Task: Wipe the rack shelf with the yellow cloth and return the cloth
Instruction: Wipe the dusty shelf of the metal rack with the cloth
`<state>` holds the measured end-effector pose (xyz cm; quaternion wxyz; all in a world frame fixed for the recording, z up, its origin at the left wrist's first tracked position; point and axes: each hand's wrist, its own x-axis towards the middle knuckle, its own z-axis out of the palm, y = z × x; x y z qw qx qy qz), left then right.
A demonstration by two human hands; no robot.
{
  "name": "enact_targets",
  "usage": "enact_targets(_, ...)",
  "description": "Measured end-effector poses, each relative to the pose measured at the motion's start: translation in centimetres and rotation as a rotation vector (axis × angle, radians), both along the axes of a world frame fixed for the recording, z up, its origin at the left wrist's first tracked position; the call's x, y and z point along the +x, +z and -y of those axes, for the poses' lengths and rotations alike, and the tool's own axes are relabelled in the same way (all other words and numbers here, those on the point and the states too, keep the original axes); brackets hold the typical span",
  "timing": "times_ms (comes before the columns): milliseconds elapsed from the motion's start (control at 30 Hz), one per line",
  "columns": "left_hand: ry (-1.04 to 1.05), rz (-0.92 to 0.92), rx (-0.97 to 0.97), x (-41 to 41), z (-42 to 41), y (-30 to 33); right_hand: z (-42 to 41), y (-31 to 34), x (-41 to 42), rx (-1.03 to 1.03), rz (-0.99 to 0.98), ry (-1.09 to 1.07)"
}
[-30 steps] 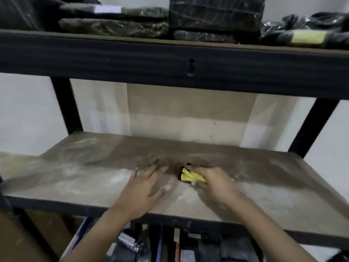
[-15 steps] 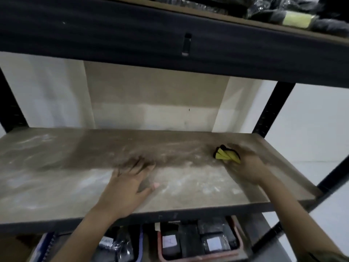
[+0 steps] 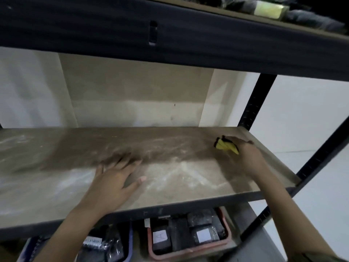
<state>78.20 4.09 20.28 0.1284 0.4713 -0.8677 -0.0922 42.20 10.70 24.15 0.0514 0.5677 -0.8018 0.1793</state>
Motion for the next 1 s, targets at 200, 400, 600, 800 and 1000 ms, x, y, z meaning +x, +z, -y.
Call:
enact_targets(200,-0.097,-0.072,0.044,-4.9,-1.1,0.9,-1.2,-2.2,0.6,0.188,-0.040,0.026)
enact_targets(400,-0.153,-0.051,0.007,-9.3,-1.7,-0.1,-3.3,-1.6,2.7,0.107,0.000,0.345)
enact_targets(600,-0.121,-0.041,0.009,-10.2,-1.5,-0.9,-2.4,0.2,-8.5,-0.007,0.106,-0.253)
enact_targets(800,-0.084,-0.039,0.002,-10.4,-1.9,-0.8,-1.7,-1.9,-5.6,0.143,-0.048,-0.194)
enact_targets(1000,-0.076,-0.030,-0.007,-10.4,-1.8,-0.8,-2.4,-2.0,-3.4,-0.088,-0.096,0.288)
